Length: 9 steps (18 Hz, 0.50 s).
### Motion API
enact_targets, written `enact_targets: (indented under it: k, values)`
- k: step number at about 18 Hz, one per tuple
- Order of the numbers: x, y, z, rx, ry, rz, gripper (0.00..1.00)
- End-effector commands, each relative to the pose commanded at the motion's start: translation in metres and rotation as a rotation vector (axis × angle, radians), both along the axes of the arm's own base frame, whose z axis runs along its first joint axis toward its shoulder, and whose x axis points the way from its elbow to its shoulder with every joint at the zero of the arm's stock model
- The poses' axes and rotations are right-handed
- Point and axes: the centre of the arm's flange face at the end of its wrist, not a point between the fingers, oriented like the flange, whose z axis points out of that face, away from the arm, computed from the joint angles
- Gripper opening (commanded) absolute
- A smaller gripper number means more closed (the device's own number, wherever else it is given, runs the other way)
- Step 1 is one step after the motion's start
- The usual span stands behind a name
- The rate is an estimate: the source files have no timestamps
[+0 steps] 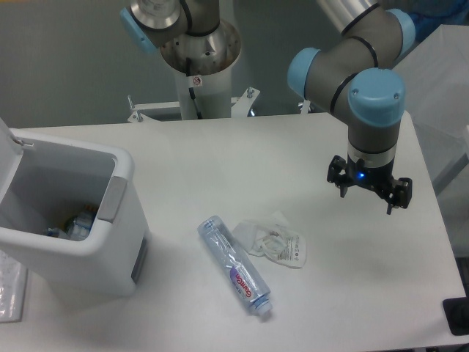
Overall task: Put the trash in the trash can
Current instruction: 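Move the gripper over the crumpled clear plastic wrapper and lower it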
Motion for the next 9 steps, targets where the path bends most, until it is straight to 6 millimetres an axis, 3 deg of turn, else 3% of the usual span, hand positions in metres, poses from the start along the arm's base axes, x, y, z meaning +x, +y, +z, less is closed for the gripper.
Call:
enact_targets:
  k: [9]
  values:
    - [-0.009,0.003,0.024,0.073,0.021,0.008,1.0]
